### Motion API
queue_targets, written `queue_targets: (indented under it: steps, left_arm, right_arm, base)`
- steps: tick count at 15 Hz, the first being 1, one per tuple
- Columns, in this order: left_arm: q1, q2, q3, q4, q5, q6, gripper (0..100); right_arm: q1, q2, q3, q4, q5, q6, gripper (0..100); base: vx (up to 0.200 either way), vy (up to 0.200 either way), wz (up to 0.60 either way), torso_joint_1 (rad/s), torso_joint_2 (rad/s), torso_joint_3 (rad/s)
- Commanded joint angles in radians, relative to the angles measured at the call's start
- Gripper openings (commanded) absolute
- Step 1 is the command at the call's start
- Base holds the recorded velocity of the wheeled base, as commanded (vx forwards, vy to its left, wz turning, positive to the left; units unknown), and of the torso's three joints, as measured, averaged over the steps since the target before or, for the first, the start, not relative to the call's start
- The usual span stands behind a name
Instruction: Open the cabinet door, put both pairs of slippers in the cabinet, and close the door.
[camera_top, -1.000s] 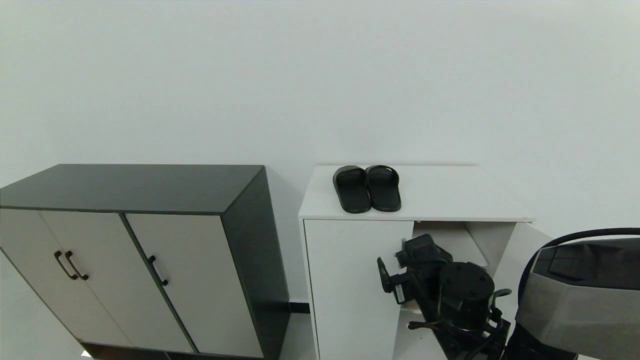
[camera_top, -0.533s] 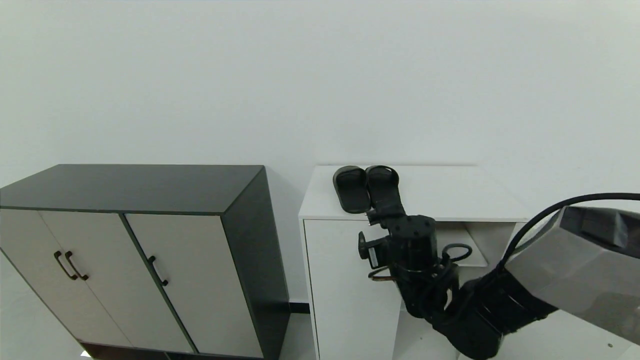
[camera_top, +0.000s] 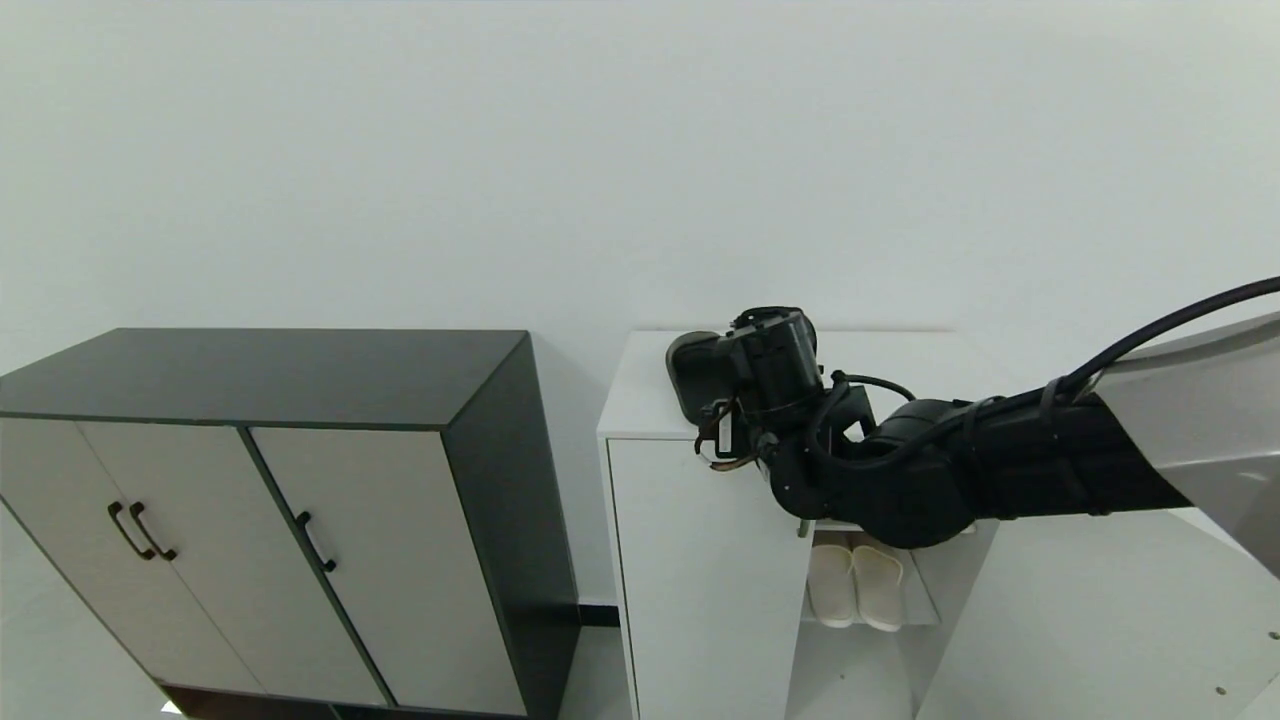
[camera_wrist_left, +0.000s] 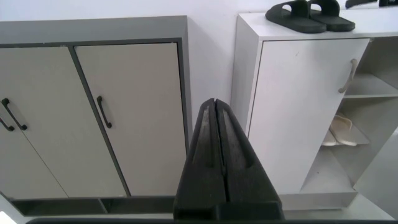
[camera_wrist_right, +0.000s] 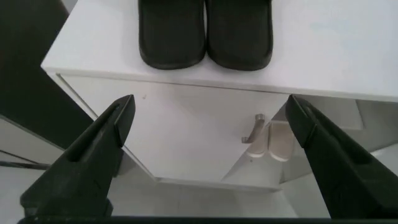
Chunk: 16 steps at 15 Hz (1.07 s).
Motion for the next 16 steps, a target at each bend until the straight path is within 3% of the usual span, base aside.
queue_targets:
  steps: [1,7,11,16]
  left_arm:
    - [0.000,0.002,0.000,0.000,0.000,0.000,0]
    - [0.000,0.002,0.000,0.000,0.000,0.000,0]
    - [0.000,0.002,0.000,0.000,-0.002,0.000,0]
    - [0.000,0.002,0.000,0.000,-0.002,0.000,0]
  right_arm:
    - [-0.004,0.001,-0.011,0.002,-0.001,0.002,100]
    - [-0.005,0.023,0.029,-0.024,-0.004,0.005,100]
    - [-0.007,0.087,0.095,-0.193,-0.001,-0.014,100]
    - [-0.060,0.161,0.029,-0.245,0.068,-0.054,100]
  base:
    - [0.200,0.000,0.00,-0.002,-0.01,-0.002]
    - [0.200,0.000,0.00,0.006,0.00,0.000]
    - [0.200,0.000,0.00,0.000,0.00,0.000]
    - [0.000,0.000,0.00,0.000,0.00,0.000]
